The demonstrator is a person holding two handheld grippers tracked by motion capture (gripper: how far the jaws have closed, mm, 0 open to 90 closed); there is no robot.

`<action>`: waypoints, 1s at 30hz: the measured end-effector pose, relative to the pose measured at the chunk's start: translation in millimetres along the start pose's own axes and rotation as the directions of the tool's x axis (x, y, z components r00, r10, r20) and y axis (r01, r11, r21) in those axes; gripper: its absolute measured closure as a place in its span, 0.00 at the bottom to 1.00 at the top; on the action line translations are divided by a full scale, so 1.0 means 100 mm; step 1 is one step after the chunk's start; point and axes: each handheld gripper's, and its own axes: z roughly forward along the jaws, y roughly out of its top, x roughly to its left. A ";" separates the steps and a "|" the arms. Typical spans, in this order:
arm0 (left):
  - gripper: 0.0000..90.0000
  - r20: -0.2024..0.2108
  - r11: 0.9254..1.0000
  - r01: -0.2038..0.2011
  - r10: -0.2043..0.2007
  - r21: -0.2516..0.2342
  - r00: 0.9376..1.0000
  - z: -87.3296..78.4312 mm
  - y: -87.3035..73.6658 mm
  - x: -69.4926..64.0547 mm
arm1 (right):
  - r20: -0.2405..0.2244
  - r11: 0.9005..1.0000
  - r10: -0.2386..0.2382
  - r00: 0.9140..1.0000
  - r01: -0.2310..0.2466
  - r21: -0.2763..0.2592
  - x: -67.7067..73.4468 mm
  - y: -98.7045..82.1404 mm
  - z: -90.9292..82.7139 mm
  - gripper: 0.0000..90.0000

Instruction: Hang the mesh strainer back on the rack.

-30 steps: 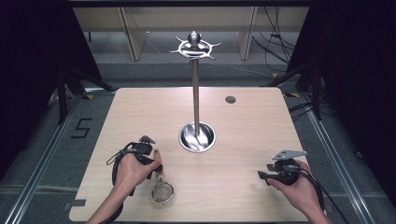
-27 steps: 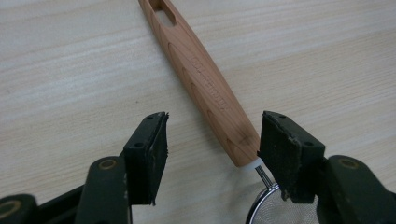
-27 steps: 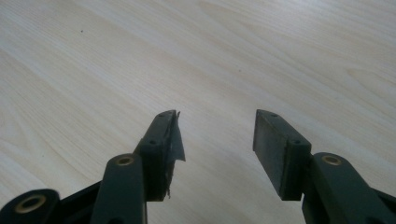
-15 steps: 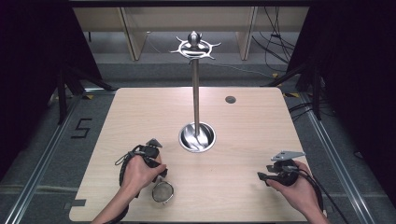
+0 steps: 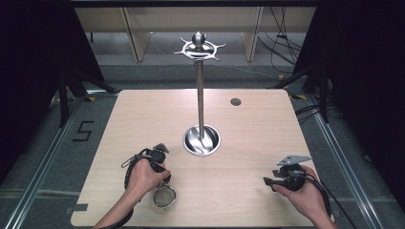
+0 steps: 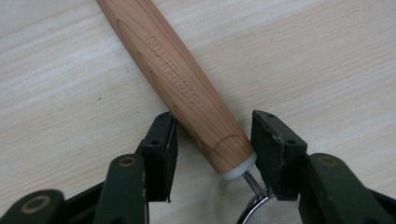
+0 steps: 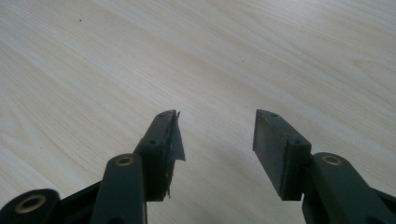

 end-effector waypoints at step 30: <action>0.73 -0.052 0.999 0.006 -0.003 0.052 0.999 0.01 0.04 0.03 | -0.007 1.000 0.009 1.000 -0.009 -0.018 0.01 -0.02 0.04 0.55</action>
